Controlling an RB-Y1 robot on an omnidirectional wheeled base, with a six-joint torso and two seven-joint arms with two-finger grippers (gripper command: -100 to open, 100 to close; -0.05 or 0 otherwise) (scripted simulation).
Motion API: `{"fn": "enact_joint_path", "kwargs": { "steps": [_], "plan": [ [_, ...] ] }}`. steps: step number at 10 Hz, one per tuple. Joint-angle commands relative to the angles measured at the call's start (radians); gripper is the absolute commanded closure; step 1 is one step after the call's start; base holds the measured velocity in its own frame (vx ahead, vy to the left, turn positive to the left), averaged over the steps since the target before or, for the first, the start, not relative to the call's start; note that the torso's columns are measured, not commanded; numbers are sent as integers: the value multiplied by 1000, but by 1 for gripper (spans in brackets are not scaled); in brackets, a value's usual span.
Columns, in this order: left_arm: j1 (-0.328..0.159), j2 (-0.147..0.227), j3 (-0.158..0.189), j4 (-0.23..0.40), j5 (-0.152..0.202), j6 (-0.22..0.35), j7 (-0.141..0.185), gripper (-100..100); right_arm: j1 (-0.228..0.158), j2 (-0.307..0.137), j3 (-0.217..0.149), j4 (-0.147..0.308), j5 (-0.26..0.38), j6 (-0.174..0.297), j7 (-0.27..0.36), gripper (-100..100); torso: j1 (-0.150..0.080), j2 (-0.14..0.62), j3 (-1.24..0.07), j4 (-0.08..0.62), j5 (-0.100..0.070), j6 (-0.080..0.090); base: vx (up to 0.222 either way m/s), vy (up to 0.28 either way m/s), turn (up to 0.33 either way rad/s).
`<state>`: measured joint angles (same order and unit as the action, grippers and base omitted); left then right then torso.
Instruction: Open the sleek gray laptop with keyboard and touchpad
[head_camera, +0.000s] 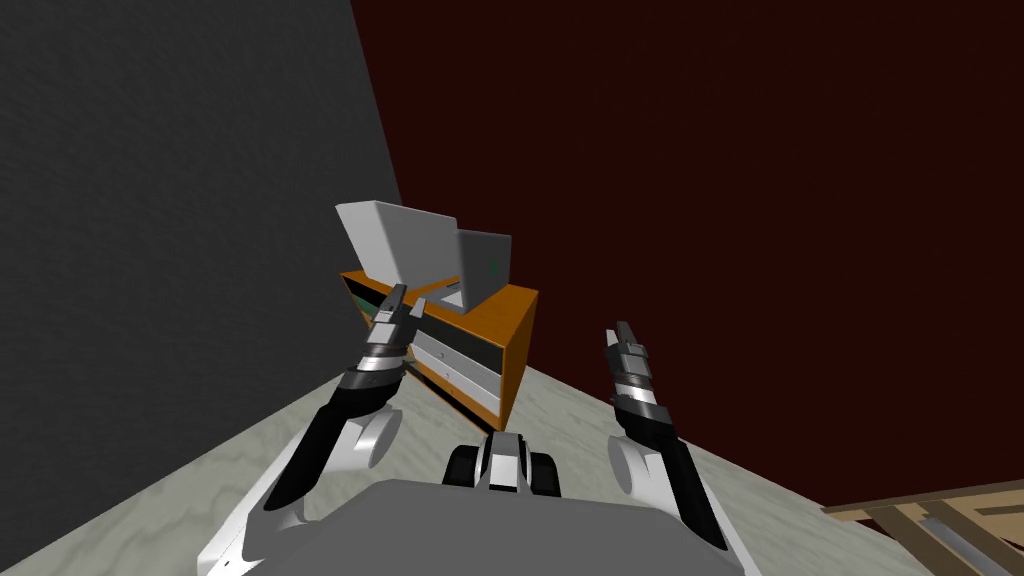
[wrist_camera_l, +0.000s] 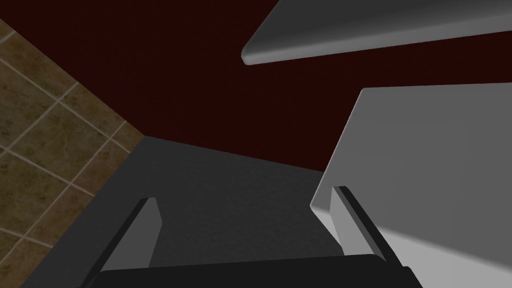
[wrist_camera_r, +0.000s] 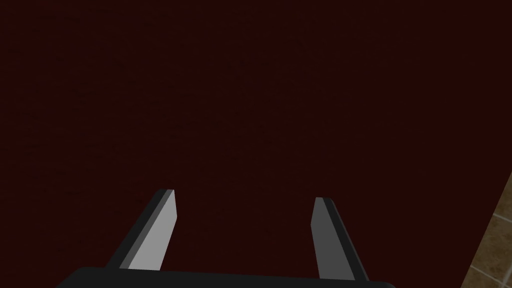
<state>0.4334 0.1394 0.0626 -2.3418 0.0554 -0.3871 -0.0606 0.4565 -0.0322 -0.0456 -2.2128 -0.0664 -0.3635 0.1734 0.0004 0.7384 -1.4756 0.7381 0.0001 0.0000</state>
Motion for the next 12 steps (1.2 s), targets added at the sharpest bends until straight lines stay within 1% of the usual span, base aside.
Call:
{"fn": "enact_joint_path", "kwargs": {
  "steps": [1, 2, 3, 4, 5, 6, 7, 8, 9, 10, 11, 12],
  "plan": [
    [-13, 63, 16, -12, 9, 63, 7, -100, 0, 0, 0, 0, 0, 0, 0, 0, 0, 0, 0, 0, 0, 0, -24, 18, -18],
    [-23, 101, 28, -20, 15, 101, 12, -100, 0, 0, 0, 0, 0, 0, 0, 0, -1, -1, -1, 0, 0, 0, -22, 18, -37],
    [-33, 129, 42, -27, 23, 129, 19, -100, 0, 0, 0, 0, 0, 0, 0, 0, -1, -1, -1, 0, 0, 0, -37, 28, -58],
    [-33, 146, 42, -27, 23, 151, 19, -100, 0, 0, 0, 0, 0, 0, 0, 0, 0, 0, 0, 0, 0, 0, -29, 27, -28],
    [-44, 182, 56, -35, 31, 182, 26, -100, 0, 0, 0, 0, 0, 0, 0, 0, 0, 0, 0, 0, 0, 0, -26, 20, -48],
    [-44, 190, 56, -35, 31, 200, 26, -100, 0, 0, 0, 0, 0, 0, 0, 0, -1, 0, 0, 0, 0, 0, -23, 17, -29],
    [-55, 231, 72, -42, 40, 234, 34, -100, 0, 0, 0, 0, 0, 0, 0, 0, -1, -1, 0, 0, 0, 0, -32, 25, -57],
    [-55, 236, 72, -42, 40, 253, 34, -100, 0, 0, 0, 0, 0, 0, 0, 0, 0, 0, 0, 0, 0, 0, -24, 23, -33],
    [-67, 277, 88, -49, 49, 286, 43, -100, 0, 0, 0, 0, 0, 0, 0, 0, 0, -1, 0, 0, 0, 0, -22, 22, -52],
    [-67, 283, 88, -49, 49, 308, 43, -100, 0, 0, 0, 0, 0, 0, 0, 0, 0, -1, -1, 0, 0, 0, -20, 21, -33],
    [-80, 325, 104, -54, 59, 337, 53, -100, 0, 0, 0, 0, 0, 0, 0, 0, -1, -1, 0, 0, 0, 0, -25, 29, -59],
    [-80, 332, 104, -54, 59, 365, 53, -100, 0, 0, 0, 0, 0, 0, 0, 0, 0, 0, 0, 0, 0, 0, -27, 24, -45]
  ]
}}
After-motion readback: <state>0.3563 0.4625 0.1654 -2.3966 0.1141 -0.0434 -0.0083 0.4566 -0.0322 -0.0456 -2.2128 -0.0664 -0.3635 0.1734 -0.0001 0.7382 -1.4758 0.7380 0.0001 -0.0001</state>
